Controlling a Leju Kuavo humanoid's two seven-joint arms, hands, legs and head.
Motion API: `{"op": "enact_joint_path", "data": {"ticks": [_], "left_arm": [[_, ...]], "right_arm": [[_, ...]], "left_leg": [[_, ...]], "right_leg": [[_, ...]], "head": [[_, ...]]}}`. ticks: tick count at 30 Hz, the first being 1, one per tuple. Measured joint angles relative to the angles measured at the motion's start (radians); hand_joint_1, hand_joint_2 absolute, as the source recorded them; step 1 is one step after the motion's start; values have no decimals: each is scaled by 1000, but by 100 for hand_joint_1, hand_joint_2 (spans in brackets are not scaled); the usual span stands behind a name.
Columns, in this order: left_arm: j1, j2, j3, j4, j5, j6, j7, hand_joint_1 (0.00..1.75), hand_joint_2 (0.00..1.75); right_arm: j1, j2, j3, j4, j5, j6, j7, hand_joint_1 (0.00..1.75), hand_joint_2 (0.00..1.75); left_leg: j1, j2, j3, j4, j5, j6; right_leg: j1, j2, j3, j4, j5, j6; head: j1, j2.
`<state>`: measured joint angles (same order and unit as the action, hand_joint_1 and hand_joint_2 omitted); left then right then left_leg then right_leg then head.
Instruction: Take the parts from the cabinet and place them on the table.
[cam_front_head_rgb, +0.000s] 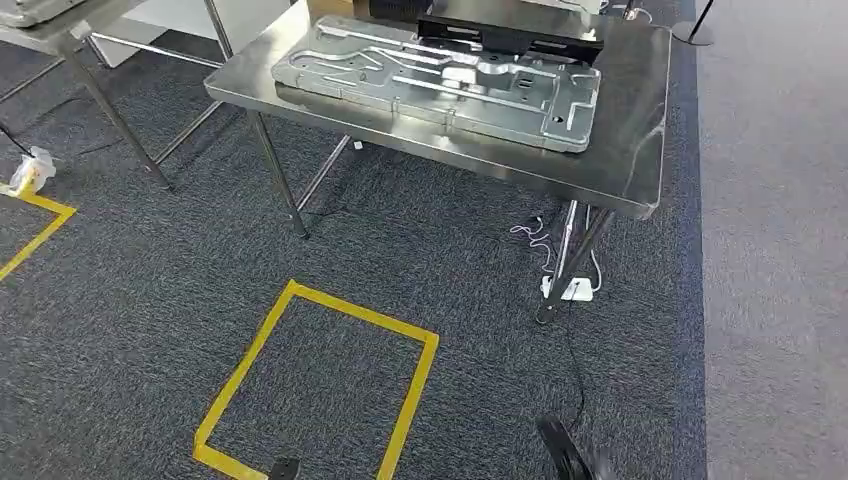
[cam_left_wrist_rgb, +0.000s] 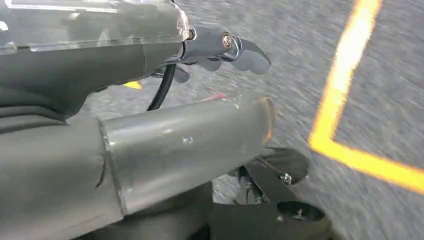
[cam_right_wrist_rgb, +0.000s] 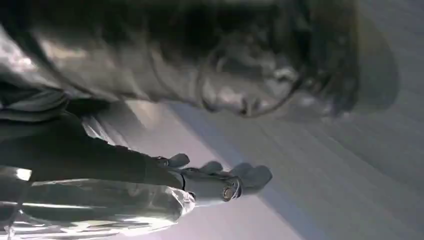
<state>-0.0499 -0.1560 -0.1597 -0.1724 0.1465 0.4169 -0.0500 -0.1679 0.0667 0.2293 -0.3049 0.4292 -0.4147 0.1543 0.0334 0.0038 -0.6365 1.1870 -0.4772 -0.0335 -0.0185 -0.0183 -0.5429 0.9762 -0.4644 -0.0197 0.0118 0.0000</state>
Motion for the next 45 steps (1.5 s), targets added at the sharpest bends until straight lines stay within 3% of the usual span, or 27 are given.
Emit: {"op": "enact_joint_path", "data": {"ticks": [1,2,3,7,9,11,13,14,16,17,18,22,23,24,25,27,28,29,31,32,34,37,38,40,41,43,45], "left_arm": [[4,1,8,0,0,3,2,0,0],[7,0,14,0,-2,5,2,0,0],[13,0,17,0,-3,5,2,0,0],[9,1,32,0,-12,6,6,0,0],[10,2,32,0,-24,-4,6,0,0],[11,2,32,0,-27,-11,5,0,0],[11,2,32,0,-32,-12,2,0,0],[11,3,32,0,-33,-12,-2,0,0],[10,3,32,0,-34,-13,-6,0,0],[9,3,32,0,-34,-13,-7,0,0],[9,3,32,0,-34,-13,-8,0,0],[5,3,32,0,-32,-11,-9,0,0],[5,3,32,0,-32,-11,-10,0,0],[4,5,32,0,-32,-11,-10,0,0],[4,6,32,0,-32,-11,-11,0,0],[9,7,32,0,-31,-9,-11,0,0],[11,8,33,0,-30,-8,-11,0,0],[13,8,33,0,-30,-8,-11,0,0],[12,8,33,0,-31,-8,-11,0,0],[11,8,33,0,-31,-8,-11,0,0],[12,11,33,0,-31,-7,-11,0,0],[8,11,33,0,-31,-7,-12,0,0],[9,9,33,0,-31,-6,-12,0,0],[8,9,33,0,-31,-6,-13,0,0],[10,9,34,0,-31,-6,-13,0,0],[14,9,34,0,-31,-6,-13,0,0],[14,9,34,0,-30,-6,-13,0,0]], "right_arm": [[32,3,-65,18,-48,6,27,0,0],[58,4,-123,31,-70,7,51,0,0],[71,7,-168,42,-81,8,68,0,0],[119,10,-278,78,-81,11,94,0,0],[128,17,-304,86,-72,15,66,0,0],[127,18,-322,89,-71,15,41,0,0],[127,19,-332,91,-71,13,31,0,0],[128,19,-340,94,-70,12,23,0,0],[129,19,-353,98,-68,9,16,0,0],[128,19,-358,99,-68,8,16,0,0],[125,19,-362,99,-67,7,15,0,0],[124,21,-376,103,-67,5,12,0,0],[124,22,-379,106,-67,5,12,0,0],[125,25,-379,107,-67,5,12,0,0],[124,27,-381,107,-67,4,11,0,0],[122,29,-385,107,-67,3,10,0,0],[122,29,-385,108,-67,3,10,0,0],[123,29,-385,109,-67,3,10,0,0],[125,30,-386,111,-67,3,10,0,0],[124,32,-387,112,-67,3,10,0,0],[120,36,-387,113,-67,3,10,0,0],[127,36,-390,114,-67,2,14,0,0],[129,35,-392,115,-67,2,16,0,0],[130,38,-393,116,-67,2,17,0,0],[128,38,-393,116,-67,2,17,0,0],[125,38,-393,116,-67,2,17,0,0],[128,38,-394,116,-67,2,17,0,0]], "left_leg": [[9,-17,64,-95,7,-8],[10,-69,113,-157,-36,-15],[6,-68,101,-150,-36,0],[9,-24,96,-153,-36,40],[4,-5,88,-155,-26,55],[-4,18,76,-155,-19,63],[-7,29,72,-154,-16,65],[-9,39,69,-154,-14,66],[-12,56,69,-154,-11,64],[-12,64,70,-154,-10,62],[-12,72,72,-155,-8,59],[-13,102,77,-163,3,35],[-15,106,76,-163,0,27],[-9,84,74,-152,-12,24],[-11,38,50,-96,-62,24],[-11,7,-15,64,-148,23],[-11,4,-36,119,-166,23],[-11,4,-38,133,-160,23],[-11,0,19,33,-93,28],[-11,-14,67,-59,-50,33],[-10,-76,106,-151,-50,42],[-21,-50,107,-147,-44,52],[-8,-39,108,-162,-33,62],[-7,-15,111,-174,-23,76],[-7,-2,109,-175,-23,75],[-7,27,106,-173,-24,75],[-6,52,107,-173,-26,71]], "right_leg": [[-8,15,-14,19,-3,9],[-6,33,-38,43,-7,23],[-3,51,-49,59,-7,29],[-16,88,-63,64,2,52],[-12,38,-105,155,-74,56],[-13,27,-165,306,-149,60],[-13,25,-178,349,-163,60],[-13,23,-168,351,-154,59],[-9,15,-78,218,-88,50],[-4,-4,-14,116,-52,41],[6,-50,23,41,-59,33],[20,-23,11,38,-45,22],[9,-12,18,19,-31,13],[7,-10,19,15,-26,13],[8,2,14,10,-19,5],[11,22,1,15,-14,-3],[13,34,-5,19,-13,-4],[14,46,-10,25,-12,-3],[15,72,-18,39,-12,-2],[15,86,-23,48,-14,1],[22,105,-41,72,-19,10],[11,132,-51,63,-6,32],[14,138,-55,63,-3,38],[14,55,-77,114,-48,44],[12,37,-111,185,-90,51],[4,28,-180,331,-150,62],[-5,21,-177,334,-124,70]], "head": [[0,0],[-2,0],[0,0],[0,0],[2,0],[1,0],[1,0],[1,0],[2,0],[1,0],[1,0],[0,0],[0,0],[0,0],[-2,0],[-2,0],[-2,0],[-2,0],[-2,0],[-2,0],[-1,0],[-1,0],[0,0],[8,0],[8,0],[8,0],[8,0]]}}
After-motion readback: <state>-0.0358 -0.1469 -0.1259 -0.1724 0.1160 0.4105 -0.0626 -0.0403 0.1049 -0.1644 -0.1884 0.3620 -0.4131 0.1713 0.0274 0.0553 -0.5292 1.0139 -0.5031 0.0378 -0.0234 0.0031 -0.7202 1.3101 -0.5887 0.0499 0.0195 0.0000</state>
